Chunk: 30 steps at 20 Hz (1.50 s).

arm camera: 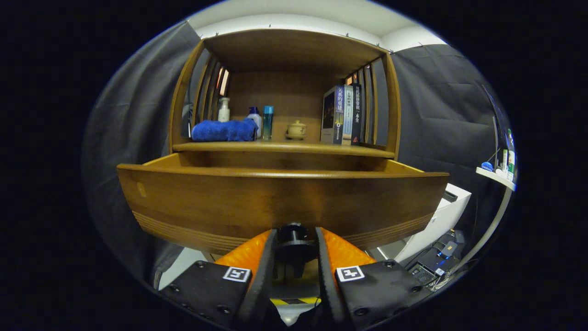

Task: Pull open the drawer, take out the items inside it, and place them on the countertop above the cabinet.

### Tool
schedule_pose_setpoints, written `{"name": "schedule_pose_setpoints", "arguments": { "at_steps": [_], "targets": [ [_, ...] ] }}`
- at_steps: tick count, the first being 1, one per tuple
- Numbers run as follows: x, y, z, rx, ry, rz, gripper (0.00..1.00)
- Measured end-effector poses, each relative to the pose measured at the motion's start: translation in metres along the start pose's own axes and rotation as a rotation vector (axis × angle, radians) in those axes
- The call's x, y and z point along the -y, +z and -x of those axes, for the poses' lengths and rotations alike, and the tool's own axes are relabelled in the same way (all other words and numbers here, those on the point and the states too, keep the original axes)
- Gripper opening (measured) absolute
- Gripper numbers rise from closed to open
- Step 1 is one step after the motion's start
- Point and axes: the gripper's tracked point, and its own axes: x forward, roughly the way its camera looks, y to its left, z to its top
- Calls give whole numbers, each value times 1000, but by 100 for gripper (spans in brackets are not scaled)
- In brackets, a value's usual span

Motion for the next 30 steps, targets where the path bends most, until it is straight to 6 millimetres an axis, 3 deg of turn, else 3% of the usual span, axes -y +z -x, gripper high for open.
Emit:
{"name": "schedule_pose_setpoints", "arguments": {
  "at_steps": [2, 6, 8, 11, 14, 16, 20, 22, 24, 30],
  "targets": [
    [1, 17, 4, 48, -4, -13, 68],
    [4, 25, 13, 54, -18, 2, 94],
    [5, 41, 21, 96, -25, 12, 97],
    [-11, 95, 39, 237, 22, 28, 99],
    [-8, 160, 47, 331, -8, 65, 99],
    [-6, 195, 41, 329, -49, 93, 99],
    [3, 240, 10, 266, -149, 134, 99],
    [4, 244, -13, 182, -163, 117, 99],
    [11, 237, -30, 64, -198, 75, 99],
    [40, 176, -91, -235, -277, 12, 98]
  ]
}}
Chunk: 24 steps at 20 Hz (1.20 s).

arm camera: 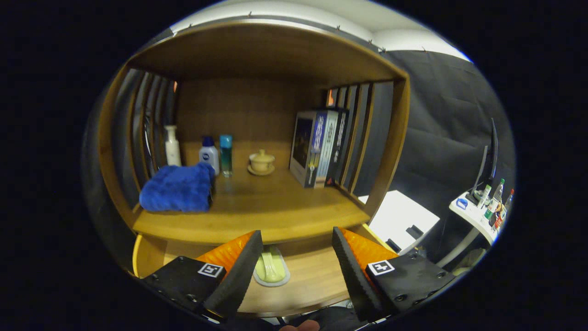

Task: Pull open the drawer, take out the items inside it, and place them on the countertop above the cabinet.

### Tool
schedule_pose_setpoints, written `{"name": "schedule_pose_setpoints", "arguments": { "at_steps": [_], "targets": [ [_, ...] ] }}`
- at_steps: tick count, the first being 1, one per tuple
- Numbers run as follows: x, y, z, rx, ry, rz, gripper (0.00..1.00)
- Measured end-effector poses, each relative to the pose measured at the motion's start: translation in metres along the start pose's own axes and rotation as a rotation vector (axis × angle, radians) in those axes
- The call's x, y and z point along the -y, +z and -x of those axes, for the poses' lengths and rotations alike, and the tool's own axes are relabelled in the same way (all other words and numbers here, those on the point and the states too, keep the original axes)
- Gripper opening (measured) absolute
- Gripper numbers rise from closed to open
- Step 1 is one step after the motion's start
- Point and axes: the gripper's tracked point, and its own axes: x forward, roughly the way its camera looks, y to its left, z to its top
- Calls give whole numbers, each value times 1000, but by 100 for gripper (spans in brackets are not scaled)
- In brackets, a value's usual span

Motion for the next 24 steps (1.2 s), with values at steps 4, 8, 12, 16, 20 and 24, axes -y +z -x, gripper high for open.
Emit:
{"name": "schedule_pose_setpoints", "arguments": {
  "at_steps": [4, 8, 12, 16, 20, 24],
  "targets": [
    [-21, -44, -42, -229, 30, 93, 98],
    [-31, -76, -61, -366, 63, 47, 98],
    [-37, -91, -81, -440, 92, -9, 98],
    [-48, -109, -100, -517, 122, -19, 97],
    [-46, -124, -105, -611, 92, 35, 96],
    [-59, -129, -102, -622, 157, -5, 68]
  ]
}}
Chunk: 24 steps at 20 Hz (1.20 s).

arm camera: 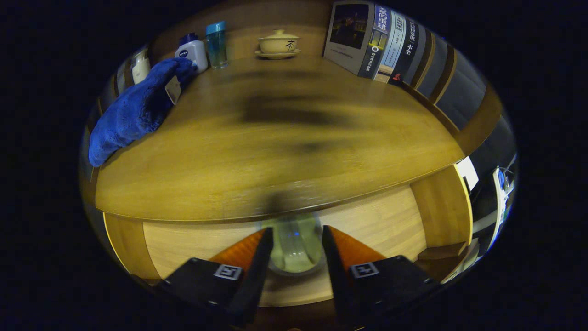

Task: Pull open the drawer, take out the items inside it, and place them on the countertop above the cabinet.

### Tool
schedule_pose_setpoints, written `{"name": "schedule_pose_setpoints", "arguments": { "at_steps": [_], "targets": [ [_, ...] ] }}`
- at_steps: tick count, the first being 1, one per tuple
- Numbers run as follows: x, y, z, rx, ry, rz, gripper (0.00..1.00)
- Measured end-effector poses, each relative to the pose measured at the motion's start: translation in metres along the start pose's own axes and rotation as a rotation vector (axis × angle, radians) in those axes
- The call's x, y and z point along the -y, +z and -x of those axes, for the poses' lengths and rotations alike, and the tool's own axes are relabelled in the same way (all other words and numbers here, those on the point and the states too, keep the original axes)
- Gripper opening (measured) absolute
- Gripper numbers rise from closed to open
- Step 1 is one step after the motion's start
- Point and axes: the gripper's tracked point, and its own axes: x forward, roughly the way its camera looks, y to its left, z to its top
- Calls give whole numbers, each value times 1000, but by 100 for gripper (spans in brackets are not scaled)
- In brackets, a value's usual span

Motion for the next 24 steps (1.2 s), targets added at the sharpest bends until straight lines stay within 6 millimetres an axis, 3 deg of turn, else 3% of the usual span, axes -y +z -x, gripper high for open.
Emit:
{"name": "schedule_pose_setpoints", "arguments": {
  "at_steps": [2, 4, 10, 12, 20, 24],
  "targets": [
    [-1, 7, 2, 23, -3, 12, 47],
    [-4, 1, 2, 16, 16, 37, 26],
    [5, -7, 16, 35, -56, 30, 24],
    [0, -8, 26, 52, -48, 30, 24],
    [17, -2, 95, 164, -105, 11, 24],
    [22, -3, 117, 175, -133, 8, 24]
  ]
}}
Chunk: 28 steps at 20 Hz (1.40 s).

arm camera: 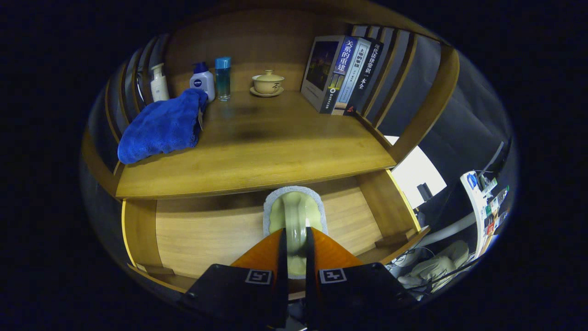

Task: Pull open the drawer, take out the items inside it, and place them on the countertop above the cabinet.

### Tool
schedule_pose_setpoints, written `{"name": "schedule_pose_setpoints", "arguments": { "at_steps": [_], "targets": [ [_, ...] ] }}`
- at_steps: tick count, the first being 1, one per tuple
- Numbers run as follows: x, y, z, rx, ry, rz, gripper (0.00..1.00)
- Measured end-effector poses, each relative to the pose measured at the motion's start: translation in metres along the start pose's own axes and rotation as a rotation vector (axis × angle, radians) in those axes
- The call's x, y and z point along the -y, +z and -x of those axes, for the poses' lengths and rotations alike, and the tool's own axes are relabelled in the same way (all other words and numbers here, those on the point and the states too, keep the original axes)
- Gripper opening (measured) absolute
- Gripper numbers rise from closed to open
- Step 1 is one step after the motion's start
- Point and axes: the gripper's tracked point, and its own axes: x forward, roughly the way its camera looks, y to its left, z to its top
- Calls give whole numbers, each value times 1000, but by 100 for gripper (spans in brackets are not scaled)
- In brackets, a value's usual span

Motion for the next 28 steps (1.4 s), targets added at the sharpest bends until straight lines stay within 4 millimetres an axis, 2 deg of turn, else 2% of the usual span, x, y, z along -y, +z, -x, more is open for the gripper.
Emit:
{"name": "schedule_pose_setpoints", "arguments": {
  "at_steps": [4, 8, 10, 12, 13, 15, 19, 25, 28],
  "targets": [
    [9, 10, 24, 44, -16, -16, 24],
    [16, 52, 47, 145, -20, -10, 24],
    [15, 75, 50, 189, 10, -9, 24],
    [7, 100, 44, 235, 75, -33, 24],
    [9, 108, 40, 245, 88, -35, 24],
    [15, 119, 30, 228, 78, -8, 24],
    [3, 146, -1, 214, 137, 6, 24],
    [-24, 159, -45, 157, 200, 85, 24],
    [-31, 158, -63, 115, 208, 86, 24]
  ]
}}
